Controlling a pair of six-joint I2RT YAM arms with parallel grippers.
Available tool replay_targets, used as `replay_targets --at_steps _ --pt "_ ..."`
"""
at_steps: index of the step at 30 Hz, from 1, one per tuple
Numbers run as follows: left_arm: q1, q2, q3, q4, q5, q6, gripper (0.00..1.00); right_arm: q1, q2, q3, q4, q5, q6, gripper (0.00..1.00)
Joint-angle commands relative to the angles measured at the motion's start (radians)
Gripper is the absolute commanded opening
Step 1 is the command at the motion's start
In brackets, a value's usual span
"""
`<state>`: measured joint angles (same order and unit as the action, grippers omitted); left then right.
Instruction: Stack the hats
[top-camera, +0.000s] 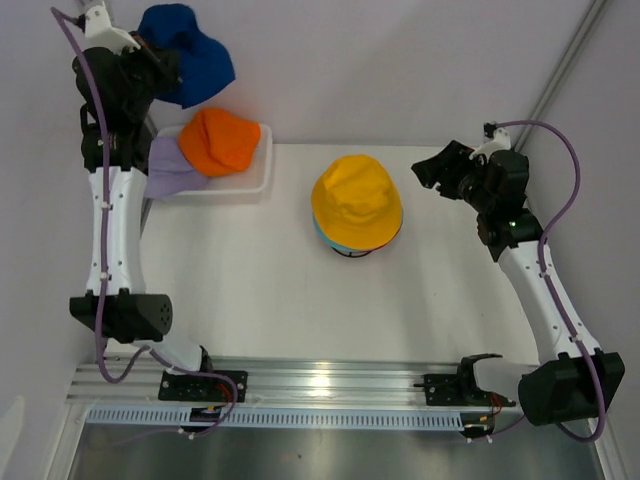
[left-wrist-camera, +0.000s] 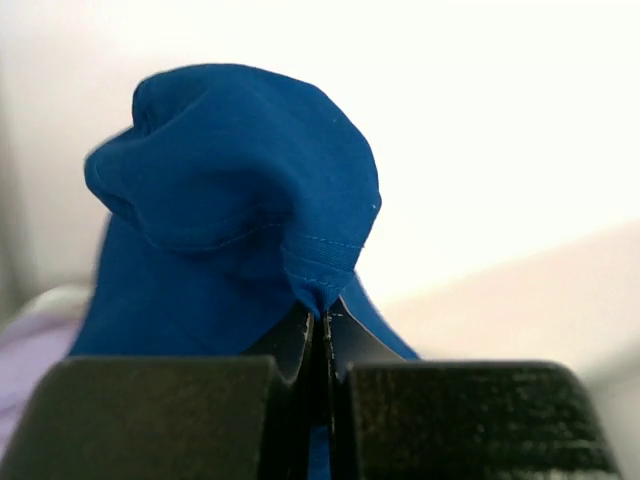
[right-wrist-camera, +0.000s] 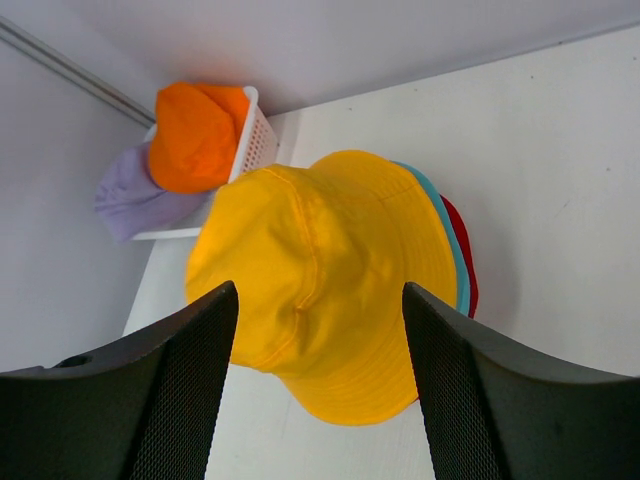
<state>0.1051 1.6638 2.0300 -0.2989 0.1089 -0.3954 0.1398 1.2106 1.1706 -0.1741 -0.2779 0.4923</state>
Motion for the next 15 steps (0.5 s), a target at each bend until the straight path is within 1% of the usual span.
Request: replay_targets --at_steps 1,2,3,4,5,6,7,8,9,10,11,12,13,15 --pt "-0.115 -0.084 -0.027 -0.052 0.236 -0.043 0.01 -0.006 -0.068 -0.003 0.021 0.016 0.063 0.70" --pt "-0.158 -0.119 -0.074 -0.051 0.250 -0.042 0.01 -0.006 -0.089 -0.006 0.018 0.020 0.072 0.71" --pt "-0.191 -0.136 -0.088 -0.049 0.256 -0.034 0.01 -0.006 -0.100 -0.009 0.010 0.031 0.081 0.71" --pt "-0.267 -0.150 -0.123 -0.046 0.250 -0.016 0.01 -0.008 -0.112 -0.014 -0.001 0.042 0.098 0.71" --pt "-0.307 -0.180 -0.146 -0.040 0.239 -0.008 0.01 -0.009 -0.135 -0.014 -0.011 0.049 0.106 0.72" --pt "-0.344 -0.196 -0.219 -0.020 0.221 -0.003 0.01 -0.017 -0.149 -0.015 -0.036 0.060 0.112 0.72" --pt "-0.413 -0.209 -0.250 0.000 0.204 -0.005 0.01 -0.017 -0.163 -0.019 -0.045 0.065 0.118 0.73" --pt "-0.445 -0.225 -0.282 0.026 0.177 -0.013 0.01 -0.022 -0.178 -0.029 -0.053 0.066 0.133 0.73" --pt "-0.470 -0.248 -0.375 0.081 0.167 -0.026 0.01 -0.029 -0.210 -0.037 -0.065 0.065 0.144 0.74" --pt "-0.517 -0.256 -0.404 0.110 0.164 -0.049 0.01 -0.031 -0.227 -0.046 -0.067 0.062 0.155 0.74" --pt "-0.539 -0.262 -0.428 0.162 0.163 -0.062 0.01 -0.034 -0.244 -0.058 -0.070 0.060 0.176 0.75" --pt "-0.557 -0.263 -0.479 0.178 0.161 -0.071 0.01 -0.039 -0.278 -0.081 -0.077 0.062 0.187 0.75" --pt "-0.596 -0.260 -0.488 0.188 0.158 -0.082 0.01 -0.040 -0.293 -0.092 -0.080 0.062 0.192 0.76" --pt "-0.633 -0.250 -0.508 0.210 0.161 -0.079 0.01 -0.045 -0.319 -0.121 -0.097 0.060 0.201 0.77"
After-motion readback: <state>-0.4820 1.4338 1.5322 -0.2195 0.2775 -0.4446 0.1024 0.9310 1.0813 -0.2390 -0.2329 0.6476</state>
